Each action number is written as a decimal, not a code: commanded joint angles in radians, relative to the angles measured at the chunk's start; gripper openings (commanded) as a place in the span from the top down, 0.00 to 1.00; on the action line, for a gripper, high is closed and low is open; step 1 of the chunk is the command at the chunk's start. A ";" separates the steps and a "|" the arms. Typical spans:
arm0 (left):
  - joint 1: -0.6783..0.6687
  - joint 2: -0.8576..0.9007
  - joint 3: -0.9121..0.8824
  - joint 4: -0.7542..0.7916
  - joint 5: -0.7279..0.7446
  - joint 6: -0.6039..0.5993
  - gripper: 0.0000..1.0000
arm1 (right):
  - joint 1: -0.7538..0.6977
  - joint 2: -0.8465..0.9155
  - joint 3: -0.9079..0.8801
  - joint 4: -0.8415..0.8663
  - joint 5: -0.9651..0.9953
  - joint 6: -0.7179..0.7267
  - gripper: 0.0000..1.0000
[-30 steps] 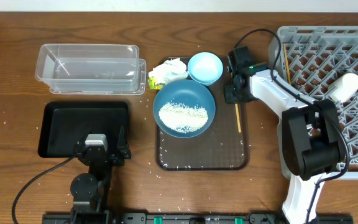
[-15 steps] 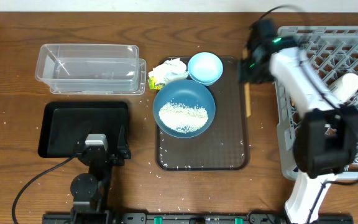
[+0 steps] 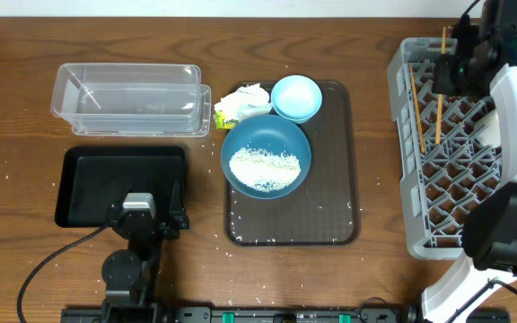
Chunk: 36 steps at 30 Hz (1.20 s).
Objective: Sort waste into correct bins and load items into the dishwasher rack
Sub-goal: 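Insert the second chopstick upright into the dish rack, then move the right gripper over the small light blue bowl on the tray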
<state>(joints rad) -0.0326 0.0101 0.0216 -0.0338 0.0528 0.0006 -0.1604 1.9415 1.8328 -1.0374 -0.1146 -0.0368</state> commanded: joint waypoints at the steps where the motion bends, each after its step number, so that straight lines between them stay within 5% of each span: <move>1: 0.006 -0.004 -0.018 -0.035 -0.011 0.006 0.10 | -0.002 0.042 -0.012 0.005 -0.071 -0.043 0.98; 4: 0.006 -0.004 -0.018 -0.035 -0.011 0.006 0.09 | 0.001 0.068 -0.014 0.005 -0.070 -0.047 0.89; 7: 0.006 -0.004 -0.018 -0.035 -0.011 0.006 0.09 | 0.002 0.087 -0.014 0.005 -0.070 -0.048 0.62; 11: 0.006 -0.004 -0.018 -0.035 -0.011 0.006 0.09 | 0.003 0.092 -0.014 -0.011 -0.071 -0.042 0.45; 25: 0.006 -0.004 -0.018 -0.035 -0.011 0.006 0.09 | 0.027 0.091 -0.014 -0.066 -0.487 -0.057 0.42; 31: 0.006 -0.004 -0.018 -0.035 -0.011 0.006 0.09 | 0.158 0.092 -0.014 -0.065 -0.422 -0.058 0.41; 34: 0.006 -0.004 -0.018 -0.035 -0.011 0.006 0.10 | 0.254 0.092 -0.014 -0.058 -0.322 -0.053 0.32; 36: 0.006 -0.004 -0.018 -0.035 -0.011 0.006 0.10 | 0.317 0.092 -0.014 -0.049 -0.239 -0.025 0.11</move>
<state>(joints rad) -0.0326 0.0105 0.0216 -0.0338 0.0528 0.0006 0.0814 2.0270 1.8198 -1.0924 -0.4622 -0.0738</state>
